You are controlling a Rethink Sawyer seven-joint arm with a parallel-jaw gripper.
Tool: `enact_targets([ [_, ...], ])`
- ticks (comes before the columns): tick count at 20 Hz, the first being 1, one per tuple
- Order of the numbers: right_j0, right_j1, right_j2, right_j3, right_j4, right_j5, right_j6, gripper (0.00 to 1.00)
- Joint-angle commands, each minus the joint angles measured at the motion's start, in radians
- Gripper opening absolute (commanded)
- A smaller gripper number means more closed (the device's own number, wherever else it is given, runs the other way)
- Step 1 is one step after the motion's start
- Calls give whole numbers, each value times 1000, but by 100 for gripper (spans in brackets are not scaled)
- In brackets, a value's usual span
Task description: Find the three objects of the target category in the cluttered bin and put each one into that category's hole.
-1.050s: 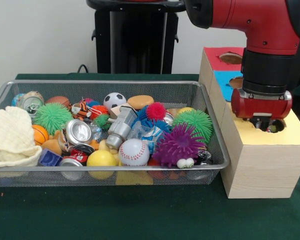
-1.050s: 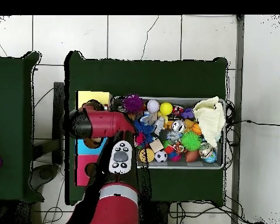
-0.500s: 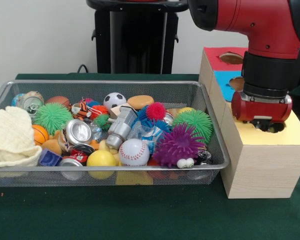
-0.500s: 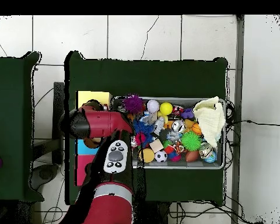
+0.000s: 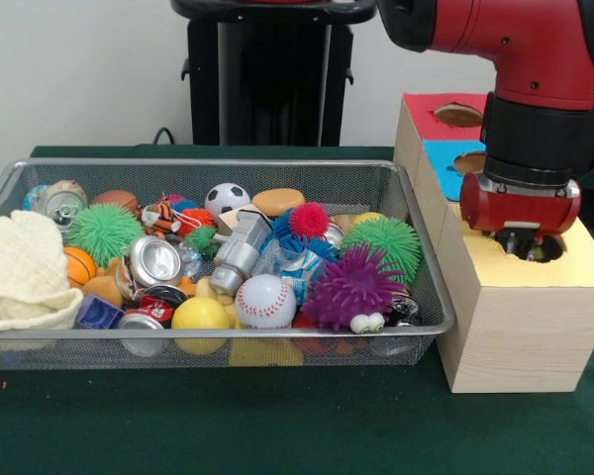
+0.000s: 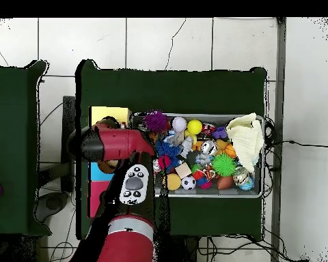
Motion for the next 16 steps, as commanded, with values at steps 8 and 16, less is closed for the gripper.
enact_targets([
  [8, 20, -116, -68, -145, -17, 582, 130, 0],
  [16, 19, -152, -61, -151, -22, 642, 144, 0],
])
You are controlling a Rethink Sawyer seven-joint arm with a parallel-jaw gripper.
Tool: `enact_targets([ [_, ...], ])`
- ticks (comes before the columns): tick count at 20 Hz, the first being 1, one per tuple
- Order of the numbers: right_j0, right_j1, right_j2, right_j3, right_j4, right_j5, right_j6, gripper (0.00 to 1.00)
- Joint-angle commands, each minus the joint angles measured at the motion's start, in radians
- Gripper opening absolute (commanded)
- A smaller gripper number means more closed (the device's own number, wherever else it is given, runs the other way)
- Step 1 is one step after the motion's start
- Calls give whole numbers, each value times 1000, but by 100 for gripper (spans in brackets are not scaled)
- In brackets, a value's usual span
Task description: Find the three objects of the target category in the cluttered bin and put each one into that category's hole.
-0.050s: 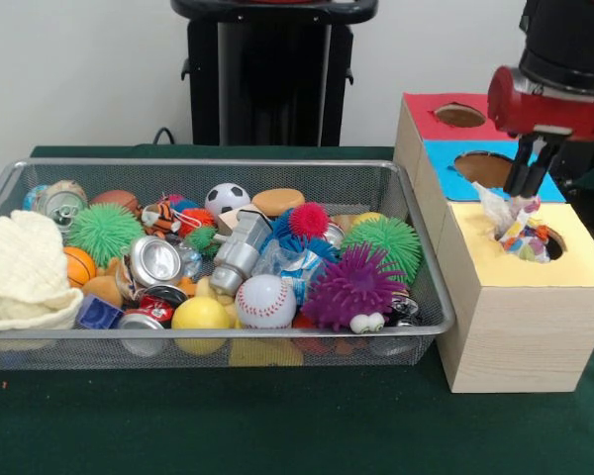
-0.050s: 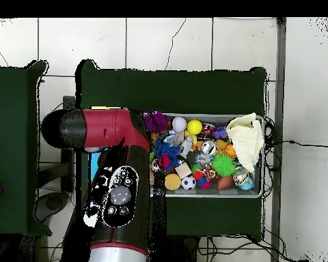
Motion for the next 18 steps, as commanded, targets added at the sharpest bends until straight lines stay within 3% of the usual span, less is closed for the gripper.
enact_targets([
  [1, -14, -40, 8, -7, -18, 123, 144, 0],
  [11, -15, -56, 20, 31, -5, 103, 162, 0],
  [18, -32, -48, 49, 161, 42, -33, 201, 0],
])
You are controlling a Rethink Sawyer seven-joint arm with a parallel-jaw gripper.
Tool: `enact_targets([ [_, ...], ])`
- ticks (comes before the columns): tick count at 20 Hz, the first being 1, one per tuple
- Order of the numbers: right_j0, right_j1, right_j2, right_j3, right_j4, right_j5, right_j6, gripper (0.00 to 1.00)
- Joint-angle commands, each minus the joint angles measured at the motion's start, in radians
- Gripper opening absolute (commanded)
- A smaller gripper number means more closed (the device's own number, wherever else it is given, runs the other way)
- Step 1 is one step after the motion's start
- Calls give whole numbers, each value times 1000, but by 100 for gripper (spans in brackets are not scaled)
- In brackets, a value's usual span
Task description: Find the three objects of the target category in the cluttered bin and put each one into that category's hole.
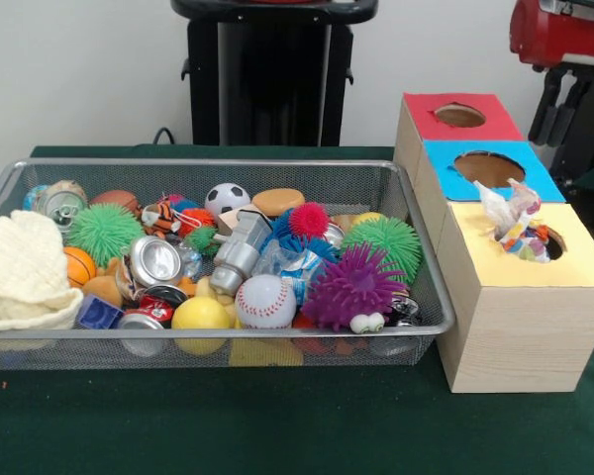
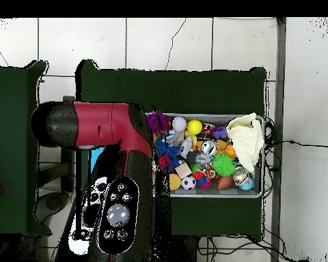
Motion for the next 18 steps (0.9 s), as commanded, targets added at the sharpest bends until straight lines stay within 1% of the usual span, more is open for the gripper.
enact_targets([
  [1, -31, 28, 63, 178, 30, -75, 199, 0],
  [4, -26, 31, 61, 216, 26, -123, 199, 0],
  [7, -24, 43, 61, 231, 24, -164, 203, 0],
  [12, -18, 68, 58, 231, 25, -208, 214, 0],
  [18, -15, 86, 57, 217, 27, -229, 208, 0],
])
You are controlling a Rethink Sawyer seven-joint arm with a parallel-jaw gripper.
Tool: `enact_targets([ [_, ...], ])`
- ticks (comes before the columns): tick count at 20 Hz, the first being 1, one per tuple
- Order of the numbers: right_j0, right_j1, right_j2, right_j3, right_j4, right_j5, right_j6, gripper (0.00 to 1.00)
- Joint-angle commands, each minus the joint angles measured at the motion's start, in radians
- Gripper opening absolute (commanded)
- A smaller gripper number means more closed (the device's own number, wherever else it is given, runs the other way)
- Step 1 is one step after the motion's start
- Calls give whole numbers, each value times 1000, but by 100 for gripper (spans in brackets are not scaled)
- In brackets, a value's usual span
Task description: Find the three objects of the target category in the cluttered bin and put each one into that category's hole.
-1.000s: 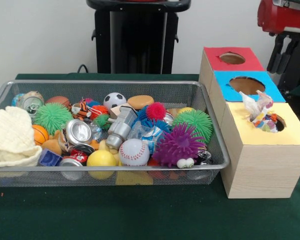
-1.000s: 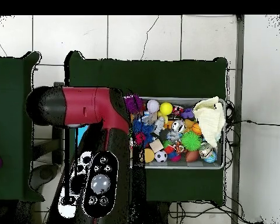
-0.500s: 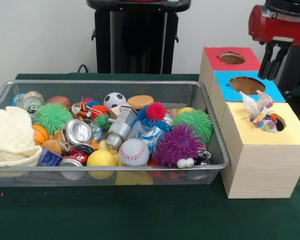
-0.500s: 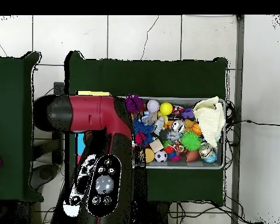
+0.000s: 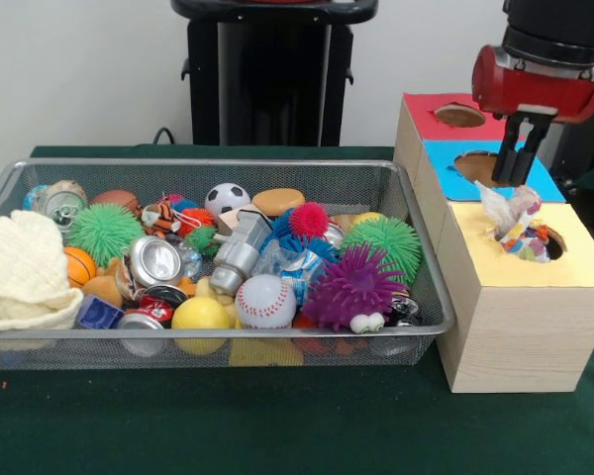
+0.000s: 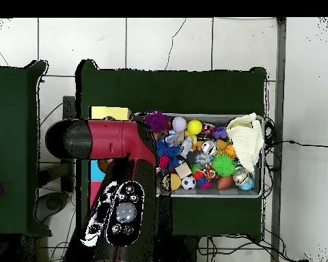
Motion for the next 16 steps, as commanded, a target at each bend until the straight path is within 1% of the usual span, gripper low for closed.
enact_targets([
  [1, -15, 61, 56, 85, 17, -37, 206, 0],
  [13, -35, 83, 77, 93, 24, -99, 193, 0],
  [16, -16, 87, 55, 106, 23, -98, 222, 0],
])
